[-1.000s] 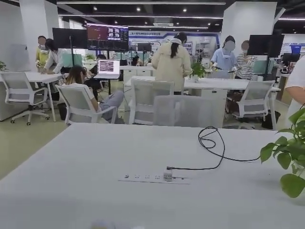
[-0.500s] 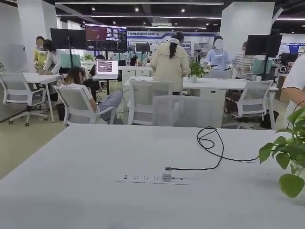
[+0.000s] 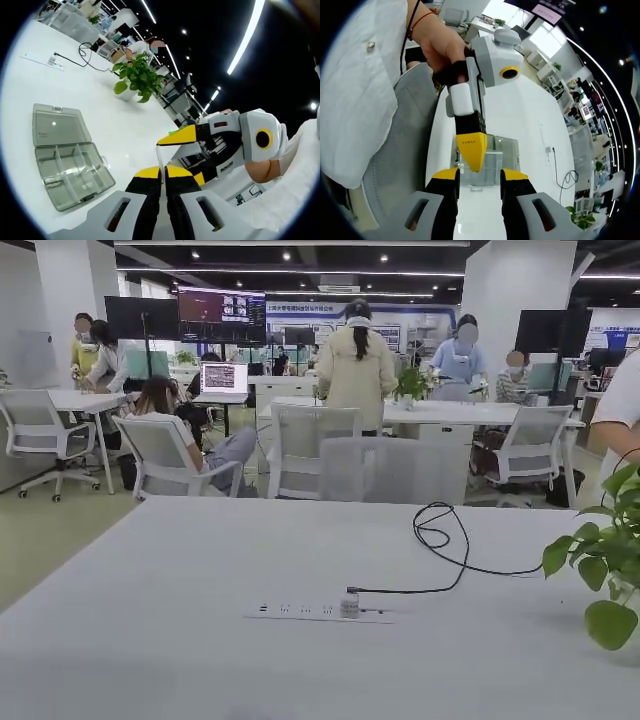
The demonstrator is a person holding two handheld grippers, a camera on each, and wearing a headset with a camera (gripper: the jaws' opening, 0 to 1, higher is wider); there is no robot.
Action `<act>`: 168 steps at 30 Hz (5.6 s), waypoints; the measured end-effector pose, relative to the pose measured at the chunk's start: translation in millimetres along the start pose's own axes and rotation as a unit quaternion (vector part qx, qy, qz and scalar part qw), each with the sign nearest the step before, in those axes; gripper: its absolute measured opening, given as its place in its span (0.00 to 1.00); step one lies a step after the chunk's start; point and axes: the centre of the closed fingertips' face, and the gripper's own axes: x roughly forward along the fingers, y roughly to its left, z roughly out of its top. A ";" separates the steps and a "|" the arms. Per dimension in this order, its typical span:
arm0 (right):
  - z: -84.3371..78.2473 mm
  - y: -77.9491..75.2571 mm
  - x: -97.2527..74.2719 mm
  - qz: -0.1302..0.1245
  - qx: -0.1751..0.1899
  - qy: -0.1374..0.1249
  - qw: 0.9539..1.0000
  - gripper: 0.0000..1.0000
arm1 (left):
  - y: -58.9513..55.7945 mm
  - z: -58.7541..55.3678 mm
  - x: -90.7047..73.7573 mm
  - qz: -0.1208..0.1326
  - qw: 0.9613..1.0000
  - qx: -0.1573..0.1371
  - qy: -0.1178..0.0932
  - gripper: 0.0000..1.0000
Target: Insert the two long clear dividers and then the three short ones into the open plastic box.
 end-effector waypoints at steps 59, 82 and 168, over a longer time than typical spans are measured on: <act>24.8 34.9 -30.9 0.245 0.123 -0.114 0.955 0.03 | -41.3 -26.6 -20.5 -0.102 0.916 0.384 0.046 0.00; 32.6 39.4 -27.8 0.248 0.112 -0.117 0.955 0.03 | -37.5 -32.0 -26.5 -0.088 0.921 0.377 0.044 0.00; -37.5 -13.9 124.9 0.183 0.176 -0.087 0.963 0.03 | 77.7 -47.5 -82.4 0.103 0.937 0.327 0.066 0.92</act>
